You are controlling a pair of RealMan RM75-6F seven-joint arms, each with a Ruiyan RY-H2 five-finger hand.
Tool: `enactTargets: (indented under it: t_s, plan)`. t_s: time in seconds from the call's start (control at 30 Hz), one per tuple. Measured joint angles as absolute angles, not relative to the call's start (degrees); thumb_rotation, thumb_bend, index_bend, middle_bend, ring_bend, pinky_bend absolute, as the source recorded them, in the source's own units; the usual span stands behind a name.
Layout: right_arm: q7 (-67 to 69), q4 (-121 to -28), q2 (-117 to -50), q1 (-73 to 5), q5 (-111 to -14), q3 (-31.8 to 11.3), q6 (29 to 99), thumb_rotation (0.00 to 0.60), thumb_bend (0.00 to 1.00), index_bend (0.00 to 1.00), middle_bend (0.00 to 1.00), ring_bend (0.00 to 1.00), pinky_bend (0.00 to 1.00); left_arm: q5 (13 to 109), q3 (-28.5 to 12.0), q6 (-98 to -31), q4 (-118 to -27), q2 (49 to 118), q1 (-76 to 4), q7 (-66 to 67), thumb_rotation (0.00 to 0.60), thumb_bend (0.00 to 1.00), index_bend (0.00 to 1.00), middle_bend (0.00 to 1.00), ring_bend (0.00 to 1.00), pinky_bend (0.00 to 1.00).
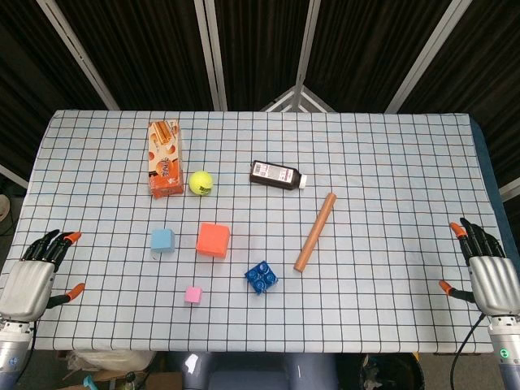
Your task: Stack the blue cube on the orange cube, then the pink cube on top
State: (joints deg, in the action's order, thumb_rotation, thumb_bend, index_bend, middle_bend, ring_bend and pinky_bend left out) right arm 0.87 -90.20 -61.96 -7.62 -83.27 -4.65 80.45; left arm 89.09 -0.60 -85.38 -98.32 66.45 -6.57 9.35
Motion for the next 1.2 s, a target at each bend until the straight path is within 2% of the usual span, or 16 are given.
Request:
enactTargets:
  t_s: [0.97,1.03,1.1,1.2]
  plan:
    - [0.8,-90.3,-61.9,-8.2,-82.7,-4.2,78.4,0.600,0.13,0.00,0.02,0.06,0.13,88.4,-1.0,-84.8,-98.3,67.0,-6.7,10.6,0.600,0.22,0.13,0.15,0.11,0.17]
    - [0.9,-90.3,-61.9,-8.2,-82.7,-4.2,78.4,0.600,0.13,0.00,0.02,0.06,0.13,88.5,-1.3,-84.6,-97.9,67.5,-6.9,10.7,0.600,0.22,0.13,0.16,0.15,0.19]
    - [1.1,-90.3,-61.8,-8.2,-82.6,-4.2,78.1,0.600,0.13,0.00,0.02,0.06,0.13,88.1,-1.6,-84.3,-97.6,68.1,-7.2,11.2,0.600,0.21,0.13,0.21,0.22,0.26]
    - [1.4,-90.2,-61.8,-8.4,-82.2,-4.2,77.6,0.600,0.13,0.00,0.02,0.06,0.13,86.7,-2.2,-83.2,-97.7,68.8,-7.9,12.6,0.600,0.21,0.13,0.35,0.36,0.42]
